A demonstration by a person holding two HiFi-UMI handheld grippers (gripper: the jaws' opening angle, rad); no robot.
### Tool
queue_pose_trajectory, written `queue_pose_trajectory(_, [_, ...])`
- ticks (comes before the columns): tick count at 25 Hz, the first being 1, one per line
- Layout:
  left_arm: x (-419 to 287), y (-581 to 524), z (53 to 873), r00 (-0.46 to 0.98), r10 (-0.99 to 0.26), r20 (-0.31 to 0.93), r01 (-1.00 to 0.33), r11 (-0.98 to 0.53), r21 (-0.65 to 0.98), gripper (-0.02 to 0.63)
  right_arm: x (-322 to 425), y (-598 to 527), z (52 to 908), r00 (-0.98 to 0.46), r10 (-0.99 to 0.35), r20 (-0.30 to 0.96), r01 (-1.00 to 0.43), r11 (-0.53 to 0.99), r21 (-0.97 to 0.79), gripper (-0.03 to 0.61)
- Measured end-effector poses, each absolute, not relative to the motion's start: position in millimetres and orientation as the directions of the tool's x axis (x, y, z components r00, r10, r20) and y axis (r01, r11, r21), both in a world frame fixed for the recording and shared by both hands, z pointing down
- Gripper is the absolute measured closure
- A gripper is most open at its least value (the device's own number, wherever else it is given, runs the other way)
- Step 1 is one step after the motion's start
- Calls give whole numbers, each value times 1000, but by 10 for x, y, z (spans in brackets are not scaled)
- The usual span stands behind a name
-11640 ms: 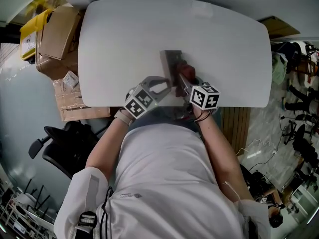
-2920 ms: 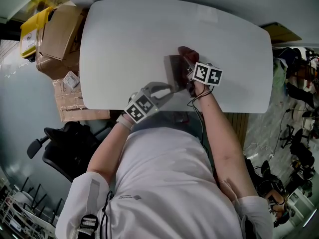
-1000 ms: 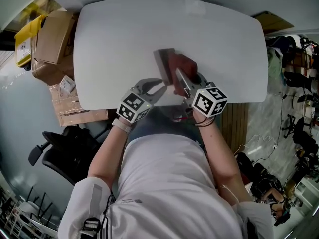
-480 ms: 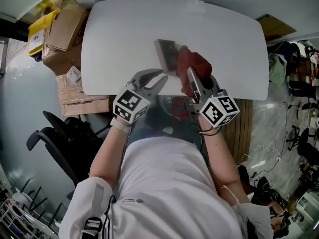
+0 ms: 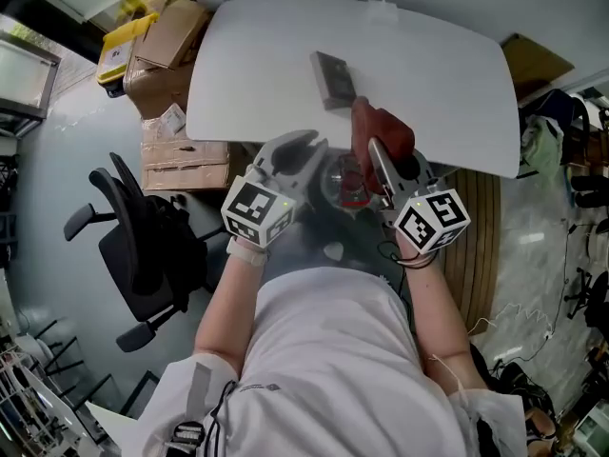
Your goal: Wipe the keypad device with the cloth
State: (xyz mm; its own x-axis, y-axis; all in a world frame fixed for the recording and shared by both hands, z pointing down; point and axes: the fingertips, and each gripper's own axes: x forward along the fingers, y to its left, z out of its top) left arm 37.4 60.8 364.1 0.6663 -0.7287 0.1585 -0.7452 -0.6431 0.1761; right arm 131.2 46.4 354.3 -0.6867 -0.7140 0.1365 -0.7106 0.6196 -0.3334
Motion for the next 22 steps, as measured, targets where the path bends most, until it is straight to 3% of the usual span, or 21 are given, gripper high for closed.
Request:
queue_pose_trajectory(17, [180,1536,3114,651,-753,97,-758,-642,115,565,1187,1418,3031,-698,-713,66,-703,664,-255,525])
queue_pose_trajectory(22, [141,1682,3074,676,-731,93,-737,-667,109,565,1110,1501,3076,-672,-734,102,-736,645,-207,526])
